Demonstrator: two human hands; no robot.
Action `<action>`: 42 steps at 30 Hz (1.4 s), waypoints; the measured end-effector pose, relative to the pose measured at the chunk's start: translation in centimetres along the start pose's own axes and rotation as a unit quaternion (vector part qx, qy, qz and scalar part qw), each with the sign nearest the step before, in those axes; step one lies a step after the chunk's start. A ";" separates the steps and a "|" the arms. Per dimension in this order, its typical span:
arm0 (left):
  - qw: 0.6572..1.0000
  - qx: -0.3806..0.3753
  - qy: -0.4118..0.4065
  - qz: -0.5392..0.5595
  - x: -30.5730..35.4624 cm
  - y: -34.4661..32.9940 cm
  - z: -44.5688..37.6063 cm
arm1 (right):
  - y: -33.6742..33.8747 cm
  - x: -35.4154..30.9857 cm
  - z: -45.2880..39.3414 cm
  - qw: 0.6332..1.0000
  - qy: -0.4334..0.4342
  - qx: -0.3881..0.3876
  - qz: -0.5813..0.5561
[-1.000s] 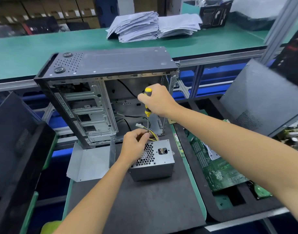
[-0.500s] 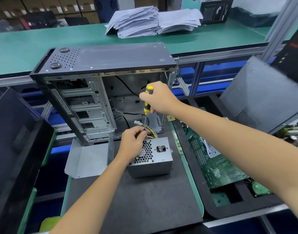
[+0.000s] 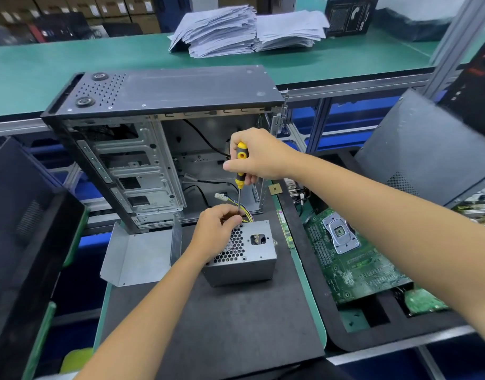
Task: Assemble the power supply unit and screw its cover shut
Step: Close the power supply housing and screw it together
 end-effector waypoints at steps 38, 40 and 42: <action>0.886 -0.374 0.008 -0.274 1.2 1.8 -4.5 | -0.8 -0.9 1.7 0.973 0.111 -0.141 0.142; 0.887 -0.380 0.017 -0.262 1.1 1.9 -4.6 | -0.6 -1.1 1.7 0.964 0.116 -0.163 0.176; 0.886 -0.385 0.024 -0.258 1.1 2.0 -4.6 | -0.5 -1.2 1.8 0.953 0.142 -0.156 0.216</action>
Point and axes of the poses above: each hand's wrist, its own z-axis away from the middle knuckle, its own y-axis out of the back of the hand, x = y × z, the point moved 1 cm from there along -z, towards the middle knuckle, and after that the axes turned 7 degrees about x, right-handed, at the moved point
